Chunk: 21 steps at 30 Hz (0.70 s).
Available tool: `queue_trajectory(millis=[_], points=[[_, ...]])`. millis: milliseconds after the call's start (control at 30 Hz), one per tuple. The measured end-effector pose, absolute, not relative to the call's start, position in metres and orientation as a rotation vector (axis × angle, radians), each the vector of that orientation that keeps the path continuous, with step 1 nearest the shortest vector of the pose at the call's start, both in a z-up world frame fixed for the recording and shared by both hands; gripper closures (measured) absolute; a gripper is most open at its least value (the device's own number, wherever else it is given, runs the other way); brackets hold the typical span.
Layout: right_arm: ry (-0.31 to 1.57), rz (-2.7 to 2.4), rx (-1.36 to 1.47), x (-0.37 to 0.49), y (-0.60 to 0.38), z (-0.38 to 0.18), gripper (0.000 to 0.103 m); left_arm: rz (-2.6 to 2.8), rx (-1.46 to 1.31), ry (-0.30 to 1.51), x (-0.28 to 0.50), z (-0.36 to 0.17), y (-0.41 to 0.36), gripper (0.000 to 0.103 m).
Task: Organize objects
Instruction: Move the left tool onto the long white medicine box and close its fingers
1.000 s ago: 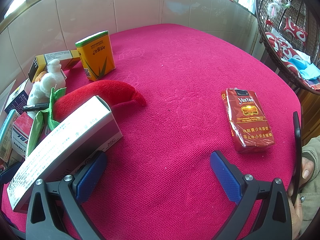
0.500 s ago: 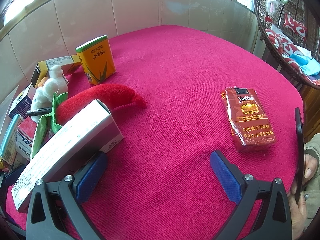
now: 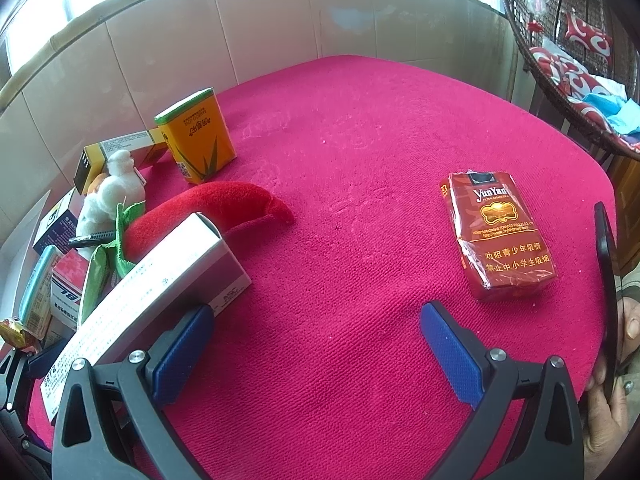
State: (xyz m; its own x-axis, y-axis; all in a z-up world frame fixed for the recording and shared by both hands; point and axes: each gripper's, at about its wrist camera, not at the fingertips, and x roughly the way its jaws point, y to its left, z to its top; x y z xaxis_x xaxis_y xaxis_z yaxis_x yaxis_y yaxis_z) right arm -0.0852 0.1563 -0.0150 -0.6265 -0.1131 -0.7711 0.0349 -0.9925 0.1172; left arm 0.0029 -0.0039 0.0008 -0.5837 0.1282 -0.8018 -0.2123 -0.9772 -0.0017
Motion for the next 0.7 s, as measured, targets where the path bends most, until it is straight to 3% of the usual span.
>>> queue_trajectory(millis=[467,700], points=[[-0.299,-2.775,1.13,-0.052,0.182,0.017,0.0,2.624,-1.317,0.127,0.005,0.002,-0.003,0.0],[-0.384,-2.667,1.045,-0.048,0.198,0.035,0.0,2.544,-1.159,0.079,0.04,0.024,-0.015,0.0]])
